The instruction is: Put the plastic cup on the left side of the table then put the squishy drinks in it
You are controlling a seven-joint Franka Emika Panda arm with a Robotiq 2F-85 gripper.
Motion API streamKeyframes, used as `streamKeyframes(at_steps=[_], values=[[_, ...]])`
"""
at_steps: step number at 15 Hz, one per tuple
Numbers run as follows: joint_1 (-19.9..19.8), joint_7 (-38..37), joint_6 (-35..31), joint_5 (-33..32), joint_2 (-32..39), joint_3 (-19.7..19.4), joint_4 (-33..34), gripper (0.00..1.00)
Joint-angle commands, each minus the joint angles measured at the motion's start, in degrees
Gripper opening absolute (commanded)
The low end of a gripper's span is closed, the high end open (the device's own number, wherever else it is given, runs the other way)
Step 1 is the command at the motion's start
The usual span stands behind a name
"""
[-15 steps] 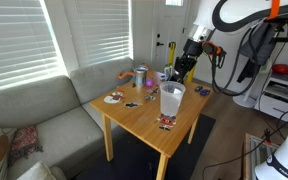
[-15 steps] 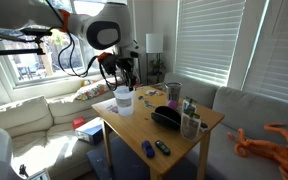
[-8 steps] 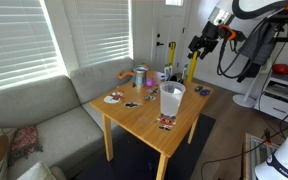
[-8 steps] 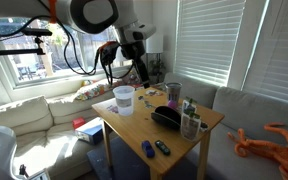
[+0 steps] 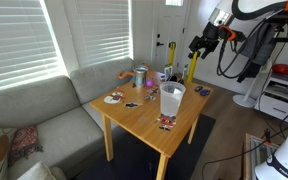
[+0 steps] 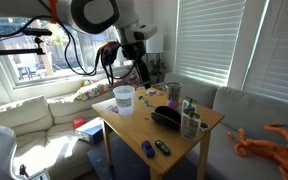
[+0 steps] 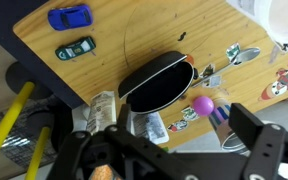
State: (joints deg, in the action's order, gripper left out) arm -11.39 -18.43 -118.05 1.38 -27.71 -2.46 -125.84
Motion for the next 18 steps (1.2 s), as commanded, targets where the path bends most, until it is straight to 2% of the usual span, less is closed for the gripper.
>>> streamKeyframes(at_steps=[1,6,11,14,18], values=[[-2.99,-7.81,-1.02,-3.96,4.31,1.42,2.17,1.0],[-6.38,-19.19,-2.27,-8.49,13.12,0.5,6.55,1.0],[-6.1,-32.57,1.01,-12.15,21.75,-1.43,13.86,1.0],[-5.09,-36.99,2.21,-12.73,25.57,-3.27,17.76,1.0],[-4.12,-38.09,2.4,-10.77,29.02,-5.32,21.35,0.99]])
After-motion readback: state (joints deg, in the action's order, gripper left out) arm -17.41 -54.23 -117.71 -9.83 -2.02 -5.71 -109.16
